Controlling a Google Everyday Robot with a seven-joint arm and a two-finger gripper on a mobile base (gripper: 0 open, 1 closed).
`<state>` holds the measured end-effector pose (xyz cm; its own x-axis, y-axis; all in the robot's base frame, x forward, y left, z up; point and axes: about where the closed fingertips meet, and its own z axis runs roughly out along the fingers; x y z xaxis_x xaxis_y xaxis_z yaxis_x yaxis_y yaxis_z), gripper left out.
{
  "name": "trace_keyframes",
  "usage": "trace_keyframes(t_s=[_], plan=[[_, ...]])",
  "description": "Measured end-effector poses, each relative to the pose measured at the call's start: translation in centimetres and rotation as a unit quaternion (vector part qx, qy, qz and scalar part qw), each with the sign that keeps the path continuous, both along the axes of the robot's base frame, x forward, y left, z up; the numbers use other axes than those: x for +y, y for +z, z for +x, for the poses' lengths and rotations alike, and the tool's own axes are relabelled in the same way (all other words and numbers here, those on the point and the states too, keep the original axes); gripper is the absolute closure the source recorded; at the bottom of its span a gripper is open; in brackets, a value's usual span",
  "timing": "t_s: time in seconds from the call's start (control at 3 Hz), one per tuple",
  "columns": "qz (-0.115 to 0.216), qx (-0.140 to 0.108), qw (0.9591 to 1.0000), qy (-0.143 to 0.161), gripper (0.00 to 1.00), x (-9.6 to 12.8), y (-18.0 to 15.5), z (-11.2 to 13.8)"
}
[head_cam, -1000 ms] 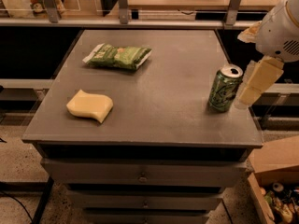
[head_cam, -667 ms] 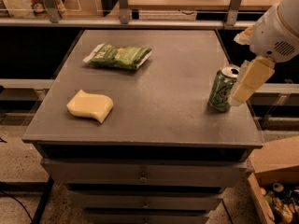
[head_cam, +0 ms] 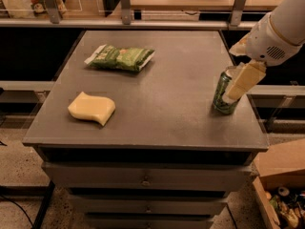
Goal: Move green can near green jalapeno chip bag
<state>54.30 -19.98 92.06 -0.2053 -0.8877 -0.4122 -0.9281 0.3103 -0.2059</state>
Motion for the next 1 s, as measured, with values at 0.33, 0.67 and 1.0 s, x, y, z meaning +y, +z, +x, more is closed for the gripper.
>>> trace_keyframes(t_s=[0.33, 0.67, 1.0], plan=[[0.003, 0.006, 1.0, 0.001, 0.4, 0.1, -1.0, 0.6], [0.003, 0.009, 1.0, 0.0, 0.64, -0.2, -1.7, 0.4], [0.004, 0.013, 0.9999, -0.007, 0.81, -0.9, -2.3, -0.2]])
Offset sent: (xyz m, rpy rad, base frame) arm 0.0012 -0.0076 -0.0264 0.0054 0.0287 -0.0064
